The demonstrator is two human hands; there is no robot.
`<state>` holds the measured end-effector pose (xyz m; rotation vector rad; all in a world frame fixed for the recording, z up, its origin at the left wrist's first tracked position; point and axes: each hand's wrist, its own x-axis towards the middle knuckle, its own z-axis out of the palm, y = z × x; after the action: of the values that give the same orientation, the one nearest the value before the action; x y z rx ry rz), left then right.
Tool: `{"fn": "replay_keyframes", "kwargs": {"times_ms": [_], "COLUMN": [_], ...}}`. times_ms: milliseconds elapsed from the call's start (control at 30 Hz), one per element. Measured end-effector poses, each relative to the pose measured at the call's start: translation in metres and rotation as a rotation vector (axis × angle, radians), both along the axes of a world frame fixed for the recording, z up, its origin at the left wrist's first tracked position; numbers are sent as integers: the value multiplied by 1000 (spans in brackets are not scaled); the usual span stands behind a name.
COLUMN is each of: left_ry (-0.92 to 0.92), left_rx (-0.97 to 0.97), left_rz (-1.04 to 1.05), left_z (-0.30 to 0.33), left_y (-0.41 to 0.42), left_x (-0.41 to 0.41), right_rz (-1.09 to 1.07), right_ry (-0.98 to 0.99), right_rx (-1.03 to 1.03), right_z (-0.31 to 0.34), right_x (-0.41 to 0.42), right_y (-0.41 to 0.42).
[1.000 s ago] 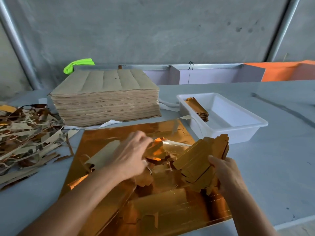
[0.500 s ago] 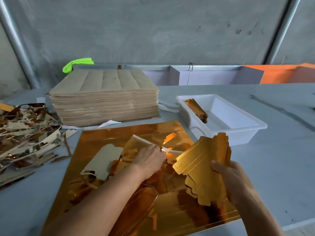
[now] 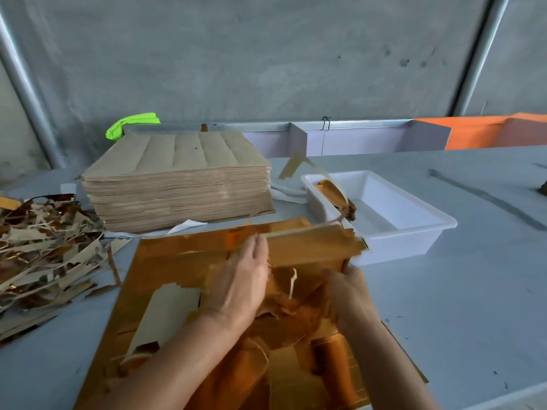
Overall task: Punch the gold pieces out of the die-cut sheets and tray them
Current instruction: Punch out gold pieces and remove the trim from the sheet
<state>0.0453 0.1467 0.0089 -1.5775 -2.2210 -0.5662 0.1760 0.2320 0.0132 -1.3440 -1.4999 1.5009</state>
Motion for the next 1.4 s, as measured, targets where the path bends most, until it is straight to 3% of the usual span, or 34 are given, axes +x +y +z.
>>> {"fn": "replay_keyframes", "kwargs": {"times_ms": [200, 333, 633, 767, 900, 1133, 1400], "left_ry": [77, 39, 133, 101, 45, 182, 3], "left_rx": [-319, -353, -358, -366, -337, -334, -197], "left_rz": [-171, -72, -140, -157, 13, 173, 326], "left_z": [-6, 1, 5, 2, -2, -8, 11], "left_y": [2, 6, 5, 2, -1, -4, -8], "left_x": [13, 22, 34, 39, 23, -27, -69], "right_rz": [24, -25, 56, 39, 9, 54, 17], "right_ry": [294, 332, 419, 379, 259, 106, 48], "right_rx": [-103, -67, 19, 98, 105, 176, 142], "right_z": [2, 0, -7, -8, -5, -1, 3], "right_x": [-4, -2, -3, -4, 0, 10, 29], "right_y": [-12, -16, -24, -22, -13, 2, 13]}}
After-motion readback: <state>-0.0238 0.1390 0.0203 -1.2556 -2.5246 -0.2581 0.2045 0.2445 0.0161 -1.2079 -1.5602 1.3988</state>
